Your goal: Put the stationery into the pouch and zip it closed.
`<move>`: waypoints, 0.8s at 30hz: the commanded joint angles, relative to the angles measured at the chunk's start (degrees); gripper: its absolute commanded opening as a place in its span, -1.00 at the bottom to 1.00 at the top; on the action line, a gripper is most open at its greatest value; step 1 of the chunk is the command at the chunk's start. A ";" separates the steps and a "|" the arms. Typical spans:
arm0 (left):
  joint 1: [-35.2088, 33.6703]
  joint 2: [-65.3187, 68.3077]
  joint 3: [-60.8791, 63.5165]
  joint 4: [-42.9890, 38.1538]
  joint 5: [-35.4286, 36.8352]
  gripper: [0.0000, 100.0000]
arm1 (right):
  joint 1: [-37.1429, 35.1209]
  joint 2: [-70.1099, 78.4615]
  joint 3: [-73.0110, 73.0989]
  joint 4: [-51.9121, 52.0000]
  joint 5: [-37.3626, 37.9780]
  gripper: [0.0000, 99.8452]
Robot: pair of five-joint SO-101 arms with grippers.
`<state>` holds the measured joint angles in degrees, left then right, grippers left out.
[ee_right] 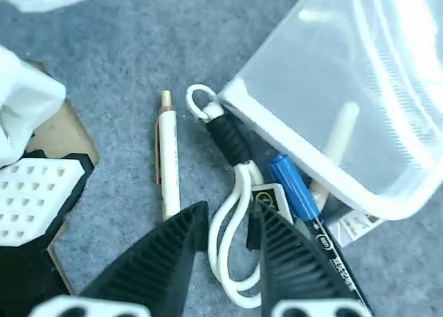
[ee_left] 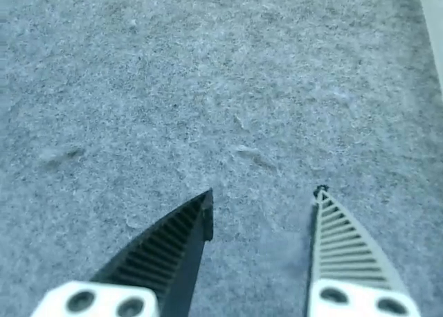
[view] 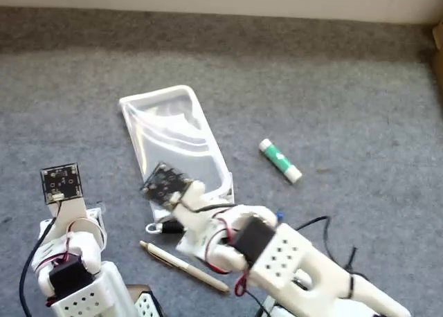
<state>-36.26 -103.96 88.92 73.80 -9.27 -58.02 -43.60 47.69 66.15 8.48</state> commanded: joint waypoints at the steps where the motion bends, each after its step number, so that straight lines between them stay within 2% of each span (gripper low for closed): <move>1: -5.85 -0.48 -3.21 -1.93 0.62 -0.52 | -1.89 6.81 -4.18 -4.35 -0.44 -0.79; 6: -8.92 -0.48 -3.03 -3.25 0.70 -0.52 | -2.95 13.32 -4.18 -9.54 -0.35 -0.68; 11: -8.84 -0.48 -2.95 -3.60 0.70 -0.52 | -4.35 16.66 -4.18 -13.23 2.37 -0.68; 19: -8.75 -0.48 -2.77 -3.60 0.70 -0.52 | -4.35 22.46 -4.26 -19.38 2.46 -0.68; 24: -8.75 -0.48 -2.68 -3.60 0.70 -0.52 | -3.12 26.15 -7.78 -19.82 2.46 -0.68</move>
<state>-44.70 -103.96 88.92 71.43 -9.27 -61.71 -18.02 44.97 47.87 10.15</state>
